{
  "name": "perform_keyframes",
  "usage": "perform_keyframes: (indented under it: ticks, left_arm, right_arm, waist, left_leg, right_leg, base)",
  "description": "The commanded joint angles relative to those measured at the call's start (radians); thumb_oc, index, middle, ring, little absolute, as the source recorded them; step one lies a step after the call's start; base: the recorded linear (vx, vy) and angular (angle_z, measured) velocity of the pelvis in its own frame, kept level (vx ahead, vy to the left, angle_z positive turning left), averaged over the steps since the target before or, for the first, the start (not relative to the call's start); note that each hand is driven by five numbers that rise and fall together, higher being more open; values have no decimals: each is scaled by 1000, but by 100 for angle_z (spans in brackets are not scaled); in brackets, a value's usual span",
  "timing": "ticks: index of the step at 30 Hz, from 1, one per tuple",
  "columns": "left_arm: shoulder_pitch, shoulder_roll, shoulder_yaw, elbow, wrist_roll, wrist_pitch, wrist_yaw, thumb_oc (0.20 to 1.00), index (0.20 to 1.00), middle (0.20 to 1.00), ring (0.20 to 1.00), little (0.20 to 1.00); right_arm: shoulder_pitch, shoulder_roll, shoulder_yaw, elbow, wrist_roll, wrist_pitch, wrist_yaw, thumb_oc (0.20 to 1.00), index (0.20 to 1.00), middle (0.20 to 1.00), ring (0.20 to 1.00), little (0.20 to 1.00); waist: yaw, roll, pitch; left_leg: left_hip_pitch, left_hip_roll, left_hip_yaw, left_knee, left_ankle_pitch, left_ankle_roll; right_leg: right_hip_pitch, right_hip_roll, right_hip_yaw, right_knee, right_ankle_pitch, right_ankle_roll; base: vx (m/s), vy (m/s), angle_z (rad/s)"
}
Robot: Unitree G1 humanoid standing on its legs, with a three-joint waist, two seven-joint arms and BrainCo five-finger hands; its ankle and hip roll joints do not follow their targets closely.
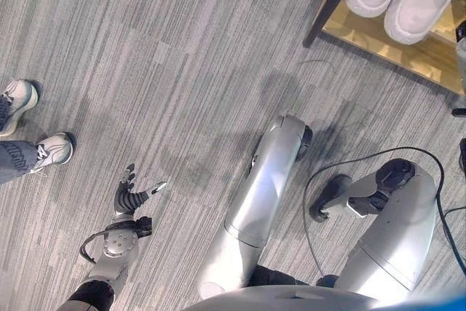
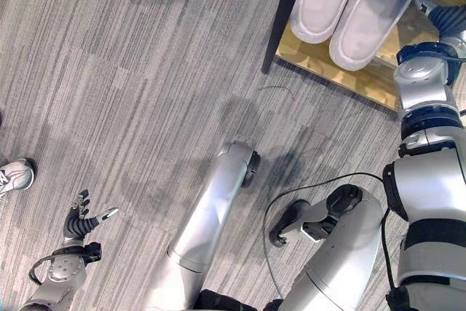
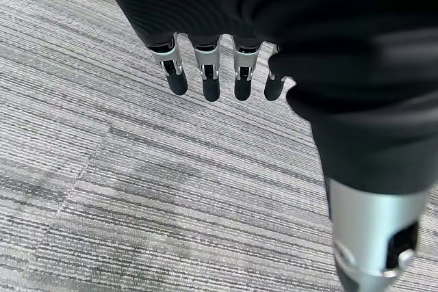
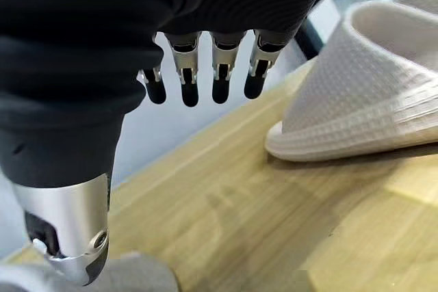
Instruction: Arrange the slippers neatly on the shoe rack.
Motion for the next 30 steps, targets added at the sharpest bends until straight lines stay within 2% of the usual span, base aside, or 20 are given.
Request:
perform_keyframes:
  ticks: [1,3,4,19,20,23,24,26,27,28,30]
  left_arm:
    - [32,25,15,10,-15,-32,26,1000,1000,1000,1000,1000]
    - [29,23,18,13,-8,-35,29,1000,1000,1000,1000,1000]
    - [27,18,31,11,-10,-37,33,1000,1000,1000,1000,1000]
    - [27,21,31,11,-10,-37,32,1000,1000,1000,1000,1000]
    - [23,-25,246,-74,27,-20,52,1000,1000,1000,1000,1000]
    - [15,-28,275,-94,31,-19,52,1000,1000,1000,1000,1000]
    - [-3,-35,284,-109,33,-17,50,1000,1000,1000,1000,1000]
    - [-27,-34,302,-113,31,-16,51,1000,1000,1000,1000,1000]
    - [-28,-34,302,-113,31,-16,51,1000,1000,1000,1000,1000]
    - [-61,-38,311,-114,18,-22,50,1000,1000,1000,1000,1000]
    - [-93,-29,332,-116,9,-20,55,1000,1000,1000,1000,1000]
  right_arm:
    - [8,-53,-44,-92,32,-88,-92,1000,1000,1000,1000,1000]
    - [29,-52,-71,-133,38,-98,-98,1000,1000,1000,1000,1000]
    - [41,-50,-96,-173,58,-125,-103,1000,1000,1000,1000,1000]
    - [47,-50,-102,-178,57,-125,-103,1000,1000,1000,1000,1000]
    - [838,68,-563,-964,-145,-217,-33,1000,1000,1000,1000,1000]
    - [916,103,-588,-1033,-168,-215,4,1000,1000,1000,1000,1000]
    - [942,130,-580,-1037,-182,-213,14,1000,1000,1000,1000,1000]
    - [963,158,-579,-1041,-183,-211,31,1000,1000,1000,1000,1000]
    - [963,158,-579,-1042,-183,-211,31,1000,1000,1000,1000,1000]
    - [952,176,-570,-1022,-169,-210,45,1000,1000,1000,1000,1000]
    - [932,152,-579,-985,-174,-191,50,1000,1000,1000,1000,1000]
  waist:
    - [16,13,-26]
    - [12,8,-26]
    - [8,7,-26]
    - [9,4,-26]
    - [-97,-121,-26]
    - [-108,-137,-26]
    - [-114,-142,-26]
    - [-122,-155,-26]
    - [-122,-156,-26]
    - [-129,-164,-26]
    - [-130,-170,-26]
  left_leg:
    - [89,-74,-150,-100,-64,-50]
    - [89,-74,-148,-99,-65,-51]
    - [89,-71,-146,-100,-62,-51]
    - [89,-71,-144,-101,-61,-51]
    - [89,-48,-103,-48,-54,-74]
    - [89,-40,-100,-52,-36,-79]
    - [89,-27,-90,-70,-17,-79]
    - [89,-29,-83,-109,18,-80]
    - [89,-30,-82,-110,19,-80]
    - [89,-15,-67,-170,63,-76]
    - [89,-29,-71,-209,100,-84]
  right_leg:
    - [27,-40,171,-51,181,-55]
    - [24,-38,177,-46,180,-54]
    - [24,-40,174,-48,179,-56]
    - [23,-40,176,-47,179,-56]
    - [-1,4,239,56,167,-34]
    - [-4,14,240,61,171,-27]
    - [4,18,232,49,170,-25]
    - [2,27,222,29,177,-24]
    - [1,26,222,29,178,-24]
    - [-3,27,217,-5,180,-30]
    - [-21,34,222,-7,171,-40]
  base:
    - [0,0,0]
    - [0,0,0]
    - [0,0,0]
    - [-9,-13,0]
    - [-159,-218,0]
    - [-122,-132,36]
    - [-145,-110,-68]
    - [-132,-92,-91]
    - [-163,-63,-27]
    - [-171,-42,17]
    - [-215,-101,36]
